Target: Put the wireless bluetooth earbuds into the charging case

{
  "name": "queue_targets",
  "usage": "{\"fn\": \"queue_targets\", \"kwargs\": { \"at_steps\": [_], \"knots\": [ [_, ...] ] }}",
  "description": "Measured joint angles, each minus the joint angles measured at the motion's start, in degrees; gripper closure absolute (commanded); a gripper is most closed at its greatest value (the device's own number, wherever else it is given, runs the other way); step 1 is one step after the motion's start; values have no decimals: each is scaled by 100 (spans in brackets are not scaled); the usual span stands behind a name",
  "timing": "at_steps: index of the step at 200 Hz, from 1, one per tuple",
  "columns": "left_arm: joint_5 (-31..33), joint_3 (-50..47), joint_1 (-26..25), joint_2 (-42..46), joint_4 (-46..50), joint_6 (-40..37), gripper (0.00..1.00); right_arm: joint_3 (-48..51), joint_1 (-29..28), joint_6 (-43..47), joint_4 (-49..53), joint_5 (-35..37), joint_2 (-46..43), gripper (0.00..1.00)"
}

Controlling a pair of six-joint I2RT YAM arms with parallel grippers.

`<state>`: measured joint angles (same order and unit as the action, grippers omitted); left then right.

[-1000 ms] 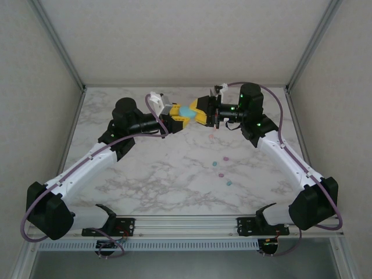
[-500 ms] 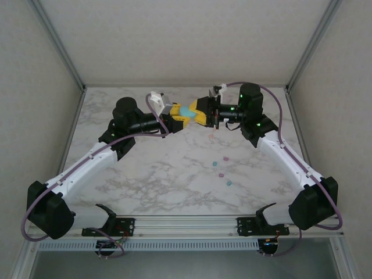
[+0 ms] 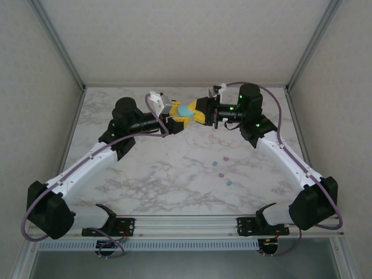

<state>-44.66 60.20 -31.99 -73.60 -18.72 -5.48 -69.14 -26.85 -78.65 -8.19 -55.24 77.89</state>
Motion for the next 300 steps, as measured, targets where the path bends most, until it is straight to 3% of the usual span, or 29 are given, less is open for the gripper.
{"fn": "queue_targets", "kwargs": {
  "at_steps": [85,209,300],
  "knots": [
    [-22,-188,33,-101,-986,575,45,210,-9,-710,-883,129,-136,90],
    [-85,-186,-17,-216,-1276,813,51,387,-9,-922,-1224,166,-140,89],
    [-109,-184,-17,-216,-1207,787,71,391,-2,-909,-1196,188,-140,87]
  ]
}}
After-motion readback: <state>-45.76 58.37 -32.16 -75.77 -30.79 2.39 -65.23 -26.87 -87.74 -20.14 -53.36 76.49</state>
